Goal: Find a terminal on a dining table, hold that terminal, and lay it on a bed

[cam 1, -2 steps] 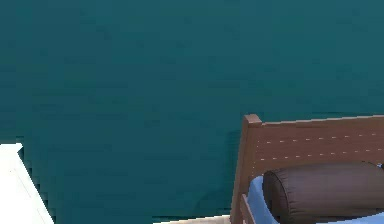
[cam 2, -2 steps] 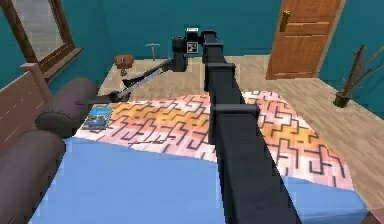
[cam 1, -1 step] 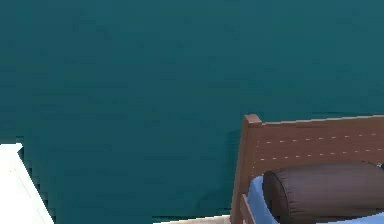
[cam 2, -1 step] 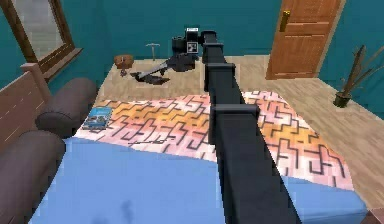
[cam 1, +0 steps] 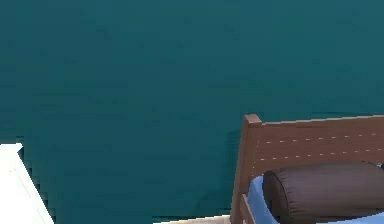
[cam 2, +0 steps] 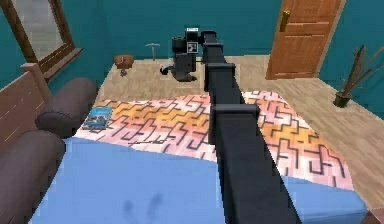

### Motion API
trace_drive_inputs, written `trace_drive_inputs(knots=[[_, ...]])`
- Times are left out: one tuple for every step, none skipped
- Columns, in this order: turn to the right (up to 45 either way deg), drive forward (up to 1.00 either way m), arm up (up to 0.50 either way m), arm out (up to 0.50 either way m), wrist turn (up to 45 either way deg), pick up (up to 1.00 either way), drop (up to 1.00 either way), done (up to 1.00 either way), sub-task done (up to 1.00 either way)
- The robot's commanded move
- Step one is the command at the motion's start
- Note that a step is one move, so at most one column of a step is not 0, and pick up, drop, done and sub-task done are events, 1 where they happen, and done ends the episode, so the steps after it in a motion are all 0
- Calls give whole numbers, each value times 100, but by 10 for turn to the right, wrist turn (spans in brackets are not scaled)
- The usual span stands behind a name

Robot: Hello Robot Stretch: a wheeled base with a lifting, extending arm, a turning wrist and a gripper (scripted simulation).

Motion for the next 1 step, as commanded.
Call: trace_drive_inputs(knots=[[0,0,-24,0,0,0,0,0,0]])
